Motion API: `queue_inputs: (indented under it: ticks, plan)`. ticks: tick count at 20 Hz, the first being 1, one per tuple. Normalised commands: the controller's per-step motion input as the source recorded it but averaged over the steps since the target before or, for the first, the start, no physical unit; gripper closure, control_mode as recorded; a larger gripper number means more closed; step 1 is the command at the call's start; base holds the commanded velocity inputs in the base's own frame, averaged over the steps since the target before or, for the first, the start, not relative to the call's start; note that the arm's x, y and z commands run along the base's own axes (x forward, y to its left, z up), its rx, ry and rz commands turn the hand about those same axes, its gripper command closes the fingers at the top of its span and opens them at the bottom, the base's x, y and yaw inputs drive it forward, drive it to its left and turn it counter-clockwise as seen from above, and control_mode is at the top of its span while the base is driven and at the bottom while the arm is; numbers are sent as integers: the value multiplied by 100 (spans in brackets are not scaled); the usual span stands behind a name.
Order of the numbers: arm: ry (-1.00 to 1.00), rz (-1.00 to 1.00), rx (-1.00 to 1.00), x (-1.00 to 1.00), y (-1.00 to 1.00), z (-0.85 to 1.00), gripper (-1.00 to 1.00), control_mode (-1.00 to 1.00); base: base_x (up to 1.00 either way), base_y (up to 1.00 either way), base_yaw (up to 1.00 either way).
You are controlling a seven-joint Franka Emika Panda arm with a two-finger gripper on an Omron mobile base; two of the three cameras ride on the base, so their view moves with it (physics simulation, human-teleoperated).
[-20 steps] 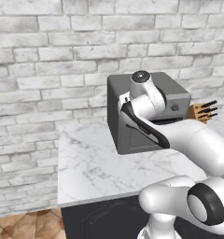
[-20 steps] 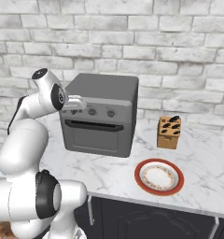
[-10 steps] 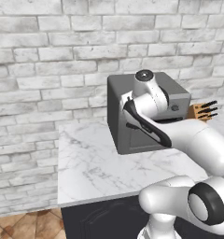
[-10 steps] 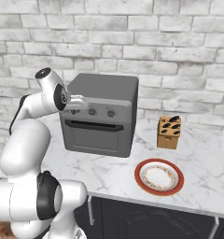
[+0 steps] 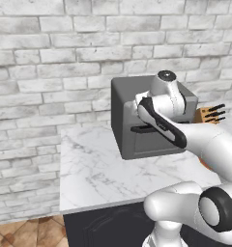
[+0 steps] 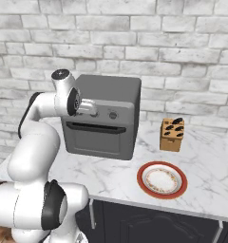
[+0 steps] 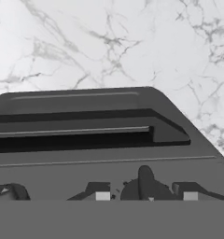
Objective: Pick up the bagel from the plate, place it on the toaster oven rack, close the door, and set the timer.
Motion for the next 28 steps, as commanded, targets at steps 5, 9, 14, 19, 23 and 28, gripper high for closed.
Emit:
queue_inputs:
  ticks: [5,9,14,19,23,28]
  plan:
    - [0,0,18,10,-57,0,100,-100,0,0,0]
    - [0,0,18,12,-56,0,100,-100,0,0,0]
    - [0,0,17,9,-57,0,100,-100,0,0,0]
    - [0,0,17,7,-58,0,100,-100,0,0,0]
    - [0,0,17,6,-63,0,100,-100,0,0,0]
    - [0,0,17,0,-65,0,100,-100,0,0,0]
